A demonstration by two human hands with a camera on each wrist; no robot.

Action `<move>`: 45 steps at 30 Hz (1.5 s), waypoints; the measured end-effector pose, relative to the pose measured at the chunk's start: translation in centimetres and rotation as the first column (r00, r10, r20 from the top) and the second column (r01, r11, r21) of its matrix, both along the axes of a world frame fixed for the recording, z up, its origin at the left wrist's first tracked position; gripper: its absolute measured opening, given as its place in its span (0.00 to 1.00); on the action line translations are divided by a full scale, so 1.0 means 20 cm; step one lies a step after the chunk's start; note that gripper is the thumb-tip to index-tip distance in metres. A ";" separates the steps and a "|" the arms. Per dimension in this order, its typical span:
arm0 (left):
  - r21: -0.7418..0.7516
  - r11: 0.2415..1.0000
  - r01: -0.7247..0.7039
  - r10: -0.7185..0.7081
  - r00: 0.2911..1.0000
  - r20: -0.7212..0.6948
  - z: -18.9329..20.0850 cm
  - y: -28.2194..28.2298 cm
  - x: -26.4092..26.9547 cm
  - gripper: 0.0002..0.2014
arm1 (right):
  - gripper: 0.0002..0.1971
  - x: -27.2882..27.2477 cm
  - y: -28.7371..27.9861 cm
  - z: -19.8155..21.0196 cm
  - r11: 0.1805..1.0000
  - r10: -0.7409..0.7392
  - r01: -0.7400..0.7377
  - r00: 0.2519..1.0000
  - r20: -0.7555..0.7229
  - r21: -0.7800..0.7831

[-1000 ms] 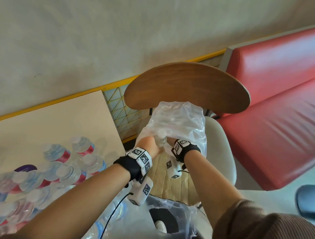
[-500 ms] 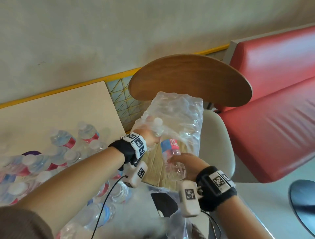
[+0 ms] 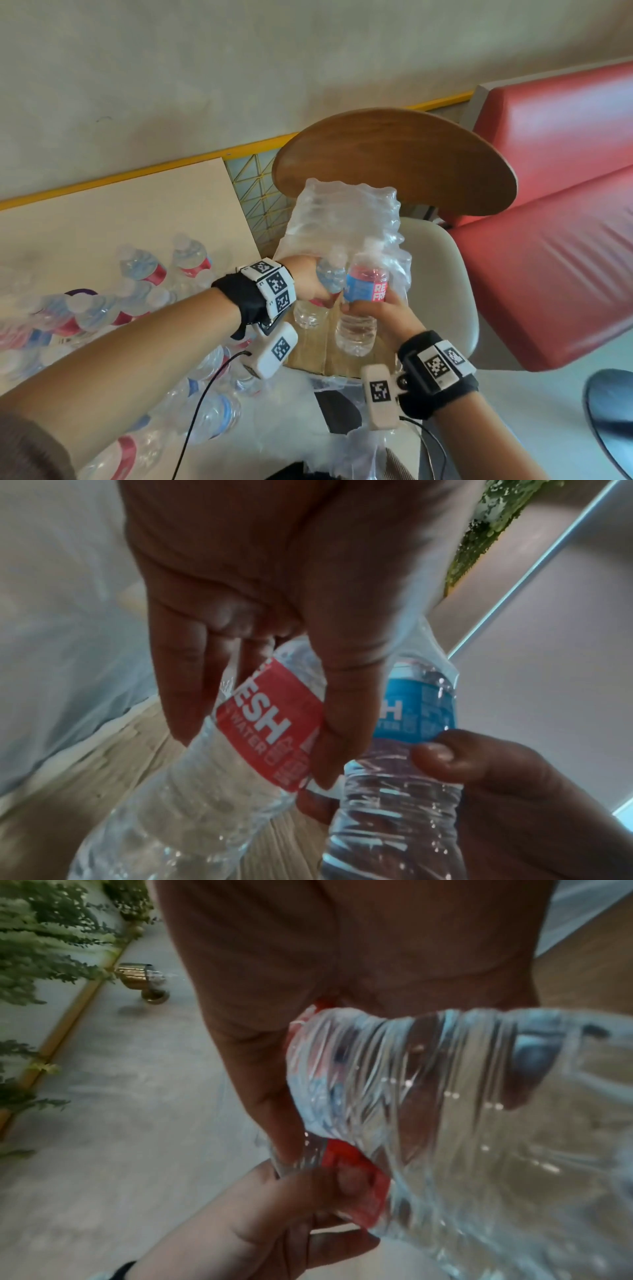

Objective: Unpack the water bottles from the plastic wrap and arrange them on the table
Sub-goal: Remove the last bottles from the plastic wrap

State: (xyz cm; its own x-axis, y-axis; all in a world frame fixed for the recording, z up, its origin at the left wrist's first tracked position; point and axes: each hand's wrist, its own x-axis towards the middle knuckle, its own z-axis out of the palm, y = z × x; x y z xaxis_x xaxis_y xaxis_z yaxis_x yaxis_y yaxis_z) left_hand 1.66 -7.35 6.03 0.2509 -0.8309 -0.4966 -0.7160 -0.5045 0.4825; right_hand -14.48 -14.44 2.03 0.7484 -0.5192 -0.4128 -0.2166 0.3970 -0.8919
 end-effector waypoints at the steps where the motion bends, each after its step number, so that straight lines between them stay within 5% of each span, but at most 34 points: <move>1: 0.006 0.999 0.037 -0.037 0.999 0.010 -0.01 0.01 0.00 0.11 | 0.25 0.01 -0.01 0.00 0.999 -0.006 0.005 1.000 -0.031 -0.038; 8: -0.168 0.986 -0.013 0.003 0.998 -0.057 0.00 0.06 -0.01 0.20 | 0.21 -0.01 -0.07 0.02 0.818 -0.337 0.215 0.931 -0.142 -0.534; 12: -0.291 0.957 -0.016 -0.013 0.995 -0.099 0.03 0.01 -0.05 0.20 | 0.18 -0.05 -0.12 0.05 0.753 -0.421 0.253 0.895 -0.148 -0.607; 16: -0.212 0.977 0.034 -0.050 0.996 -0.070 -0.02 -0.09 -0.06 0.17 | 0.13 -0.04 -0.15 -0.01 0.801 -0.409 0.252 0.893 -0.188 -0.543; 20: -0.116 0.989 0.093 -0.107 0.987 -0.119 -0.07 -0.08 -0.05 0.24 | 0.15 -0.06 -0.15 -0.10 0.885 -0.318 0.125 0.866 -0.387 -0.448; 24: -0.055 0.981 0.186 -0.193 0.960 -0.202 -0.05 0.00 -0.02 0.19 | 0.13 -0.09 -0.06 -0.15 0.954 -0.114 -0.032 0.880 -0.462 -0.298; 27: -0.061 0.983 0.172 -0.182 0.951 -0.250 0.04 0.07 0.03 0.19 | 0.28 -0.07 0.01 -0.13 0.965 0.046 -0.154 0.895 -0.443 -0.211; 32: -0.107 0.989 0.106 -0.133 0.949 -0.287 0.23 0.22 0.17 0.22 | 0.40 -0.03 0.11 -0.11 0.829 0.343 -0.518 0.770 -0.539 -0.212; 37: -0.191 0.980 -0.056 -0.010 0.944 -0.329 0.45 0.46 0.31 0.22 | 0.43 -0.02 0.18 -0.06 0.590 0.431 -0.749 0.607 -0.667 -0.300; 41: -0.289 0.940 -0.183 0.100 0.955 -0.281 0.57 0.67 0.38 0.20 | 0.36 0.04 0.23 0.01 0.515 0.499 -0.757 0.646 -0.578 -0.403; 45: -0.390 0.864 -0.318 0.225 0.937 -0.266 0.63 0.93 0.42 0.21 | 0.37 0.14 0.30 0.19 0.638 0.438 -0.592 0.805 -0.401 -0.493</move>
State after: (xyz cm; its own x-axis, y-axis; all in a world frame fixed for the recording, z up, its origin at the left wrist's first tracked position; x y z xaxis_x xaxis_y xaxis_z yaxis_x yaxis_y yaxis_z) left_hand 9.98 11.32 18.55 0.4289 -0.8851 -0.1810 -0.4419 -0.3802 0.8125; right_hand -11.70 -8.46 5.79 0.8932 -0.2653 -0.3631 -0.4451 -0.4067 -0.7978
